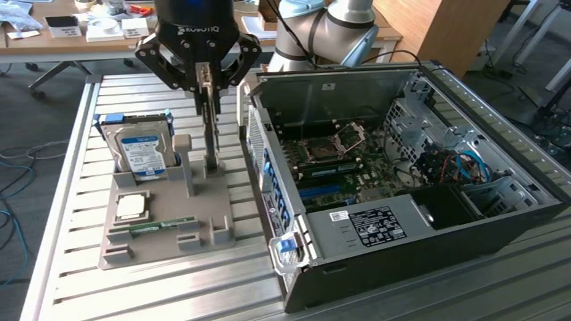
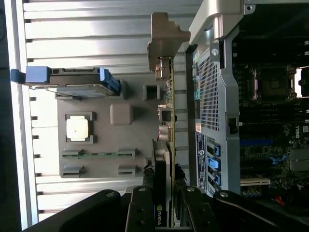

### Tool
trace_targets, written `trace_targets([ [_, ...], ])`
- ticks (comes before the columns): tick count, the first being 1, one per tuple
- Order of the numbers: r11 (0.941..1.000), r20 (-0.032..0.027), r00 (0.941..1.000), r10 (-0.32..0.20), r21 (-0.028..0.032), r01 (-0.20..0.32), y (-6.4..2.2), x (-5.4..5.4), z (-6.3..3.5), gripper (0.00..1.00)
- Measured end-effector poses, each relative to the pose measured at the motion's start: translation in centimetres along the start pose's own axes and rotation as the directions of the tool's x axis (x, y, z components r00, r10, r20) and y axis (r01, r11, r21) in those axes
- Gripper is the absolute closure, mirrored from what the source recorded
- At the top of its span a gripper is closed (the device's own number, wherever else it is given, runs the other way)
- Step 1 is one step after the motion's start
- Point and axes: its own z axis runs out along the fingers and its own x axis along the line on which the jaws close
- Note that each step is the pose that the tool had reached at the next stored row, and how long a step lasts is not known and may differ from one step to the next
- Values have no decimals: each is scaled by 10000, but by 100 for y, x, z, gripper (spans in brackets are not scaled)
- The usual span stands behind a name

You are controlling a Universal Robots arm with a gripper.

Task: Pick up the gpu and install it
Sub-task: 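Pick up the gpu and move the gpu toward the slot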

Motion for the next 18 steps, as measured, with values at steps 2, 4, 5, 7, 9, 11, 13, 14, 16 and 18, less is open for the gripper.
trace_targets([
  [2,10000,1,10000,0,0,0,3,-47,1,73],
  [4,10000,1,10000,0,0,0,5,-71,2,73],
  [5,10000,0,10000,0,0,0,6,-83,2,73],
  [7,10000,0,10000,0,0,0,7,-106,3,73],
  [9,10000,0,10000,0,1,0,10,-138,4,73],
  [11,10000,0,10000,0,1,0,14,-192,5,73],
  [13,10000,0,10000,1,1,-1,18,-231,6,73],
  [14,10000,0,10000,1,1,-1,19,-252,6,73],
  [16,10000,1,10000,0,0,0,23,-292,8,73],
  [18,10000,0,10000,0,0,0,26,-331,9,73],
])
